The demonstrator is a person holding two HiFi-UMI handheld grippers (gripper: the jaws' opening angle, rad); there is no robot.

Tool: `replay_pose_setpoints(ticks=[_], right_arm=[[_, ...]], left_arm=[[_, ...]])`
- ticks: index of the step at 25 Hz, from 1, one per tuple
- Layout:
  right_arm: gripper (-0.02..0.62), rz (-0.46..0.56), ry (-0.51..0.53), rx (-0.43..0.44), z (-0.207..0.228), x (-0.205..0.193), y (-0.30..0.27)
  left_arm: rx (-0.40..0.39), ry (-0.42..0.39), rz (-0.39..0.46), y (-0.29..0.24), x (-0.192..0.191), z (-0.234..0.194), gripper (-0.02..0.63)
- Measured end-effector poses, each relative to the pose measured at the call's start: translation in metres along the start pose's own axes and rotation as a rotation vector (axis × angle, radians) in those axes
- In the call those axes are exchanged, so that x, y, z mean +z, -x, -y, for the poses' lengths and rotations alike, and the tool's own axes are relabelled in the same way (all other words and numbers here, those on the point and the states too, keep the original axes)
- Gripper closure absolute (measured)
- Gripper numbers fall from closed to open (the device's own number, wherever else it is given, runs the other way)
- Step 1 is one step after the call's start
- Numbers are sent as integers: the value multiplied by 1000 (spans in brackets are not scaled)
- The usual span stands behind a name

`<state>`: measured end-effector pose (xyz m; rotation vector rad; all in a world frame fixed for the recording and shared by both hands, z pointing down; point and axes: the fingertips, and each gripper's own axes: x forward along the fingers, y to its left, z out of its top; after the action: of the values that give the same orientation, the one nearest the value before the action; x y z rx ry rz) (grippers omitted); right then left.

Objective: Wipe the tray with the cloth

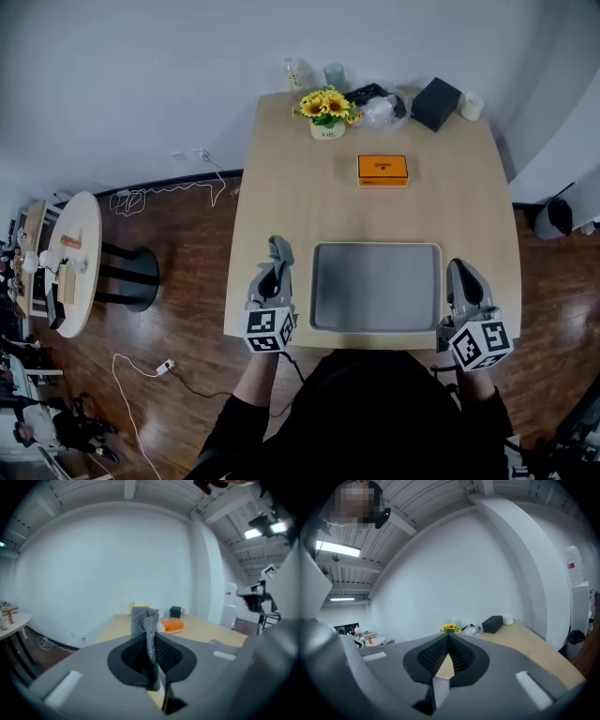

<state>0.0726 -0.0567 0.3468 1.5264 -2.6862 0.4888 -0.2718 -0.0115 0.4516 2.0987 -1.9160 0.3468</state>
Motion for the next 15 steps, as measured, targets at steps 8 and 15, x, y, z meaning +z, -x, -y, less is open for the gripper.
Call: replay_pose_setpoints(ticks=[8, 15], right_arm=[[595, -26, -7, -20, 6, -11, 2], [595, -19, -8, -4, -1, -3, -1]], left_arm=[[83, 177, -339, -37, -161, -73, 590], [-44, 150, -291, -23, -124, -35, 299]])
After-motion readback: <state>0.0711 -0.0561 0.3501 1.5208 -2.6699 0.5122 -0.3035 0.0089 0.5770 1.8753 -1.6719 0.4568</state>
